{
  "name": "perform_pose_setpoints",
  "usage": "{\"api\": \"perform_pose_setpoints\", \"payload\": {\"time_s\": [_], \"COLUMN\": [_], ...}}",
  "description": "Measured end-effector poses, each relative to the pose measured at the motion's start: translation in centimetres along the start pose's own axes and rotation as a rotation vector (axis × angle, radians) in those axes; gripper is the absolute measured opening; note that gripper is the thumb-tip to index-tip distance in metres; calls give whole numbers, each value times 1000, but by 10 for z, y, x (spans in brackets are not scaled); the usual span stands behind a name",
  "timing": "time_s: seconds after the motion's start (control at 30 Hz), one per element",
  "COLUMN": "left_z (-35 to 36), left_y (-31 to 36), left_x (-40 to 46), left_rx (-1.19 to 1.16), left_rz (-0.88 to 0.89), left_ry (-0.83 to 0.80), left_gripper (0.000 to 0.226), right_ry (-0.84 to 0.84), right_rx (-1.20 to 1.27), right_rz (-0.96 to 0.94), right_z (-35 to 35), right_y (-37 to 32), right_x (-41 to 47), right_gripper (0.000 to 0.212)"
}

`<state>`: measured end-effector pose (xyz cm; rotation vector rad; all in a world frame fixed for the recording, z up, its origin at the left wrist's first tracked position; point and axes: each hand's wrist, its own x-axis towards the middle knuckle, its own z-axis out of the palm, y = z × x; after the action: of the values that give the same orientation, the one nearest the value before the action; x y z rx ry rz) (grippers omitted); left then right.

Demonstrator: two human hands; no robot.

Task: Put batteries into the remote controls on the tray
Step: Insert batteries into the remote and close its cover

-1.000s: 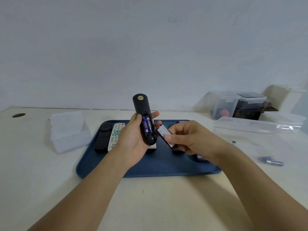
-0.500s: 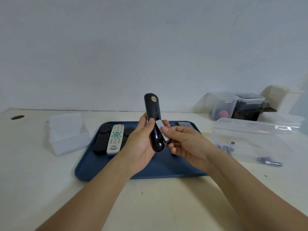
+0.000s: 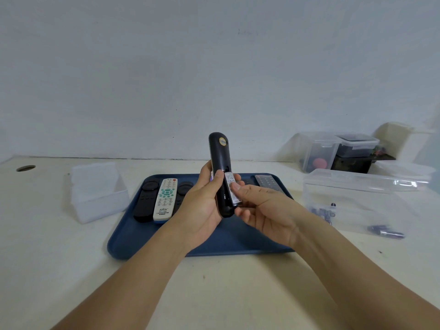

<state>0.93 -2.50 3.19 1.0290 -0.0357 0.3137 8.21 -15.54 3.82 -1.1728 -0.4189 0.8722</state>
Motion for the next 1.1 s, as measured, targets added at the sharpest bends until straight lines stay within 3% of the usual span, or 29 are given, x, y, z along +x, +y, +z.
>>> {"api": "perform_pose_setpoints", "payload": {"time_s": [0.1,0.13,0.2,0.37,0.47,0.67,0.93,1.1], "left_z": [-2,-3,-5,0,6,10,10,11], "left_y": [6,7,9,5,2,0,0,0], "left_x": [3,3,2,-5,-7,-8,-9,-8], "left_rx": [-58,-26,92,245,222,117,85,123], "left_rz": [-2,-10,-42,-123,-178,-219,-229,-232], "left_ry": [63,77,83,89,59,45,67,42], "left_gripper": [28,28,28,25,26,27,26,25], "right_ry": [-23,-13,3,-13,8,67,81,34], "right_rx": [-222,-361,-578,-734,-687,-565,-538,-437], "right_rz": [-109,-166,-275,-469,-610,-705,-688,-584], "right_z": [-6,-8,-13,-14,-12,-12,-13,-16], "right_y": [-8,-12,-17,-18,-18,-15,-9,-11], "right_x": [1,-1,-4,-3,-1,3,7,5], "right_gripper": [20,11,12,8,16,18,17,13]}}
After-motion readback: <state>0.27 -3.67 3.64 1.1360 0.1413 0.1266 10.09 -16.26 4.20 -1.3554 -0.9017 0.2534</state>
